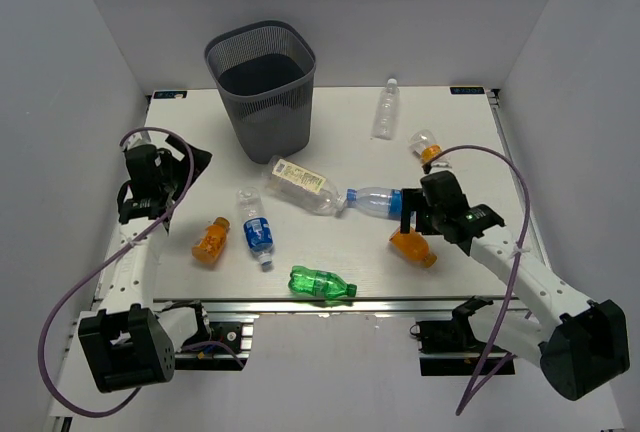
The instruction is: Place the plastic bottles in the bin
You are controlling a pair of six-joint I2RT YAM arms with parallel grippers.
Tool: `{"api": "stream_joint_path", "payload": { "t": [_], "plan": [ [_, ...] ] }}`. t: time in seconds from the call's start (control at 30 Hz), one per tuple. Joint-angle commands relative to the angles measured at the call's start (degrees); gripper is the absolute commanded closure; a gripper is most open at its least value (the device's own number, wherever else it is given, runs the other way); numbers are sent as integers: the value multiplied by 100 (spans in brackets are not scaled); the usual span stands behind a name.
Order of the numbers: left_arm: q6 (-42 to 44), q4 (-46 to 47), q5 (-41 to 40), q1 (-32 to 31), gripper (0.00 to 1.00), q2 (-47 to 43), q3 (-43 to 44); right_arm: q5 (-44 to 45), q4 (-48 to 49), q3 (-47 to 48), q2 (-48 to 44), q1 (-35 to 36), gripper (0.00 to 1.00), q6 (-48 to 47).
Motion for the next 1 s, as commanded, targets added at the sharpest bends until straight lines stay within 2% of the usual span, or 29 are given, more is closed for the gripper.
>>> {"api": "stream_joint_path", "payload": {
  "t": [0.0,0.1,0.2,0.33,0.43,0.63,0.97],
  "plan": [
    [84,263,203,19,2,165,-8,510,-143,159,26,372,11,-705],
    [234,281,160,19,2,428,220,115,-56,19,43,767,11,-1336],
    [366,290,72,19,2,675,519,264,86,-166,35,1023,11,-1620],
    [550,246,-78,19,2,912,862,-157,244,-271,-211,1024,11,-1893],
    [550,553,18,19,2,991,837,-438,244,-289,-308,1024,11,-2007],
    [910,290,-183,19,2,1053,1003,-861,236,-219,6,1015,11,-2236],
    [1060,360,-324,19,2,816,836,114,235,63,1018,953,11,-2086]
  ]
}}
